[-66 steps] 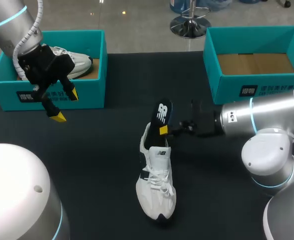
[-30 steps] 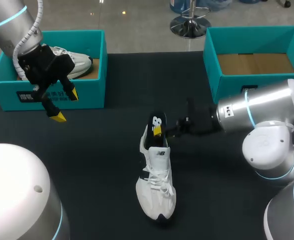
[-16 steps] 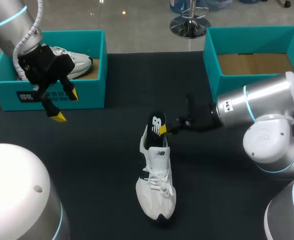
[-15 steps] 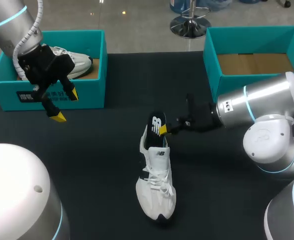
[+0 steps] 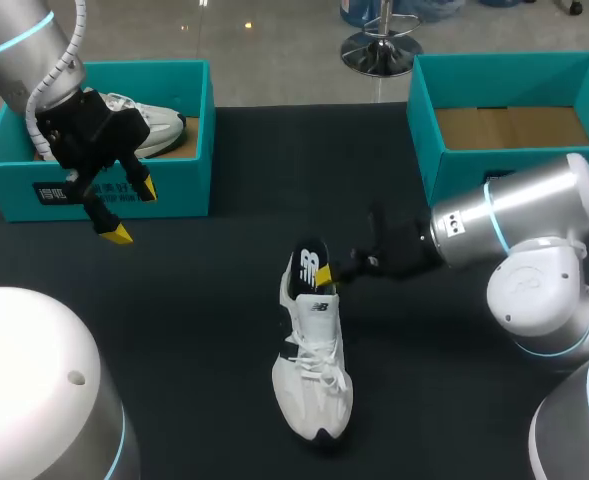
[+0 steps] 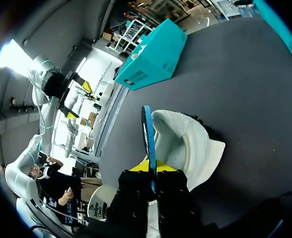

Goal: Take the shoe out of the shoebox, open the shoe tongue, remove and reinsert the insole, then place the shoe into the shoebox

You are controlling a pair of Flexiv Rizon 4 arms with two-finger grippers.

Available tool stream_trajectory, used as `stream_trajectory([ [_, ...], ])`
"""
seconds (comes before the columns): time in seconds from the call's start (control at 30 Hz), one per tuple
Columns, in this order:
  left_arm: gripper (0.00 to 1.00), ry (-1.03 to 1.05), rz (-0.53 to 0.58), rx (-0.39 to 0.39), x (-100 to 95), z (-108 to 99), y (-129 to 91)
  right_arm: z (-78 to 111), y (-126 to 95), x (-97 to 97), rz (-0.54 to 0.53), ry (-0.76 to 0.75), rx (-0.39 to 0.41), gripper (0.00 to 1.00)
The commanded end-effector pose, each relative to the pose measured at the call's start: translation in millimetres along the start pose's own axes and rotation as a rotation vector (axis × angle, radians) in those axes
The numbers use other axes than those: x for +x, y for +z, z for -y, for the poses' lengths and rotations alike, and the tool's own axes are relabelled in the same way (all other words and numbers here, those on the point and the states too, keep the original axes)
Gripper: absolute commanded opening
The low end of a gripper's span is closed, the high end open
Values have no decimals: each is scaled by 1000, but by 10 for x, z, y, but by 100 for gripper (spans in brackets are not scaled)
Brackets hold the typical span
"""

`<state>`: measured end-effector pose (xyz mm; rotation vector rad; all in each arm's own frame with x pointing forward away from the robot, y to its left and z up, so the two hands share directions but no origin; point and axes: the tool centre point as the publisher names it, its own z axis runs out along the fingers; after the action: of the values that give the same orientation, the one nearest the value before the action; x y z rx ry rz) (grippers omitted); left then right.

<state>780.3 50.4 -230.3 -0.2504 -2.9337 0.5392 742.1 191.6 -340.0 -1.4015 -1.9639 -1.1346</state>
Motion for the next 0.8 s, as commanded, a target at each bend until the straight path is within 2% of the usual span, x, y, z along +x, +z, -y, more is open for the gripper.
stream_trajectory([
  [0.03,100,0,0,-2,6,-3,0,78,107,14,-5,6,-2,0],
  [0.2,100,0,0,-2,6,-3,0,112,117,5,-7,18,8,0],
  [0.23,100,0,0,-2,6,-3,0,102,104,0,-4,19,7,19],
  [0.27,100,0,0,-2,6,-3,0,81,87,15,0,16,4,32],
  [0.3,100,0,0,-2,6,-3,0,60,75,21,3,11,3,37],
  [0.4,100,0,0,-2,6,-3,0,-35,41,37,12,-7,1,43],
  [0.63,100,0,0,-2,6,-3,0,-211,36,31,18,-36,10,40],
  [0.7,100,0,0,-2,6,-3,0,-240,38,20,19,-39,13,29],
  [0.77,100,0,0,-2,6,-3,0,-259,43,16,22,-41,15,2],
  [0.8,100,0,0,-2,6,-3,0,-266,41,10,23,-42,16,0],
])
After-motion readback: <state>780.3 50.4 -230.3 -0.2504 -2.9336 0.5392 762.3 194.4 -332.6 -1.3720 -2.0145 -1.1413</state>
